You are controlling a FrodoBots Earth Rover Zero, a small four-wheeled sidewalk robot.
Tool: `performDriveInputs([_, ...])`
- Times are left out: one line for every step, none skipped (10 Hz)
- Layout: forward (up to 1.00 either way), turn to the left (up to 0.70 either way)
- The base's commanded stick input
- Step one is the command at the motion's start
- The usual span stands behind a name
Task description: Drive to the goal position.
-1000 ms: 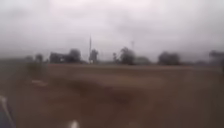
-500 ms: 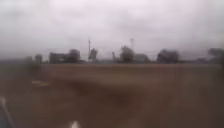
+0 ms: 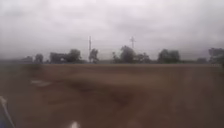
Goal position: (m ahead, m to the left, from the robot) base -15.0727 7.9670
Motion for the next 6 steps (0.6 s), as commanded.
performDriveInputs([0.00,0.70])
performDriveInputs([0.00,0.70])
performDriveInputs([0.00,0.70])
performDriveInputs([0.00,0.70])
performDriveInputs([0.00,0.70])
performDriveInputs([0.00,0.70])
